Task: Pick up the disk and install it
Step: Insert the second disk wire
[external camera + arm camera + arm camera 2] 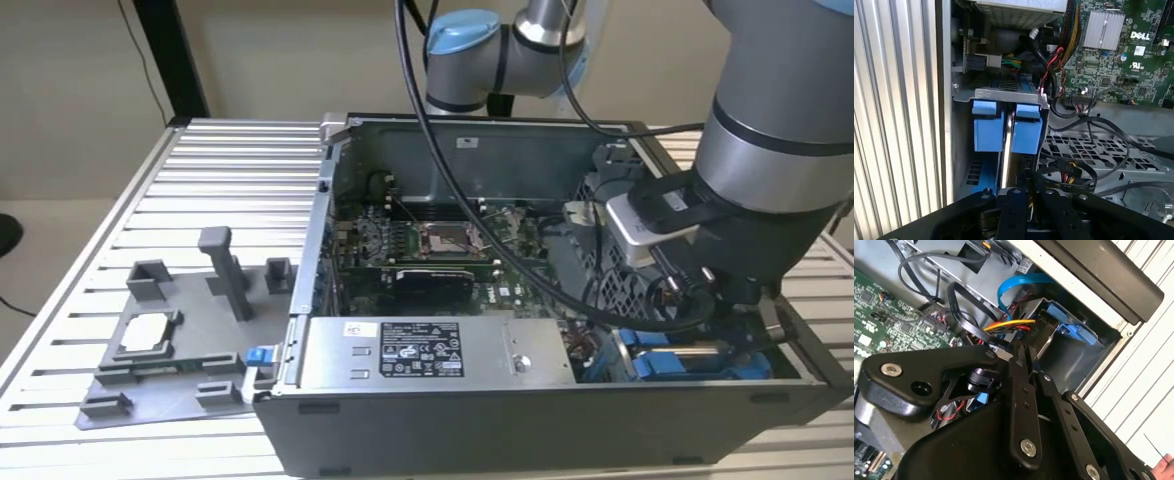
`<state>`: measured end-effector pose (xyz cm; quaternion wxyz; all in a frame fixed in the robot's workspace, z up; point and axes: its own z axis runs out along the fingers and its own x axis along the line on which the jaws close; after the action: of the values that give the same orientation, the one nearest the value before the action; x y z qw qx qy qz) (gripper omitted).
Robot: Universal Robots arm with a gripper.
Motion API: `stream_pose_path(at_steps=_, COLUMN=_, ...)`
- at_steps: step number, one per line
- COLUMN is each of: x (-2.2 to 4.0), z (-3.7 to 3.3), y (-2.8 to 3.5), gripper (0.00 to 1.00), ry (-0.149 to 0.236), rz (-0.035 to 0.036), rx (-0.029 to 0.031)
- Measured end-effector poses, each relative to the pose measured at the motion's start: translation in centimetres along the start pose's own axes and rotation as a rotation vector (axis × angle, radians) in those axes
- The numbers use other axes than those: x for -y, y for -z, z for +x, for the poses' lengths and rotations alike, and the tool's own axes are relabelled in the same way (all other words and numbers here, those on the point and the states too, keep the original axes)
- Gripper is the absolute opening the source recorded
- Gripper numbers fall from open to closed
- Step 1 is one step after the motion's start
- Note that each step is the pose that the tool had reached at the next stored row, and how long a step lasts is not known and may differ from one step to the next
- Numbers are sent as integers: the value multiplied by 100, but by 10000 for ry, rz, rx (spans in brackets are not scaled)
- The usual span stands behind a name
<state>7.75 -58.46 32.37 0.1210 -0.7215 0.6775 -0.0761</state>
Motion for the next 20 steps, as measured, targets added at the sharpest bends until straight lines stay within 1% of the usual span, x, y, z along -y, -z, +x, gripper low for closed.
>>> stream_pose_path(at_steps=2, x=0, z=0, y=0, gripper=0, ry=-1, rz=2, rx=5)
stream_pose_path(at_steps=3, x=1, z=0, y=3, gripper=100, ry=-5, rz=4, rx=24)
stream_pose_path(at_steps=4, x=1, z=4, y=-2, gripper=100, ry=-19, rz=18, rx=84)
stream_pose_path(at_steps=5, x=10, z=5, y=35, gripper=100, ry=-22, rz=17, rx=83)
stream_pose_path(at_steps=6, x=25, z=3, y=90, gripper=100, ry=-18, rz=12, rx=62)
stream_pose_path(at_steps=8, x=48, z=-1, y=176, gripper=100, ry=-23, rz=14, rx=70)
stream_pose_path(at_steps=9, x=62, z=-5, y=222, gripper=100, ry=-21, rz=12, rx=62)
stream_pose_path(at_steps=17, x=158, z=-25, y=574, gripper=100, ry=-20, rz=12, rx=63)
stream_pose_path(at_steps=18, x=166, z=-26, y=606, gripper=100, ry=-21, rz=13, rx=66)
stream_pose_path(at_steps=19, x=166, z=-26, y=608, gripper=0, ry=-22, rz=13, rx=66)
stream_pose_path(at_steps=20, x=166, z=-26, y=608, gripper=0, ry=-21, rz=13, rx=64)
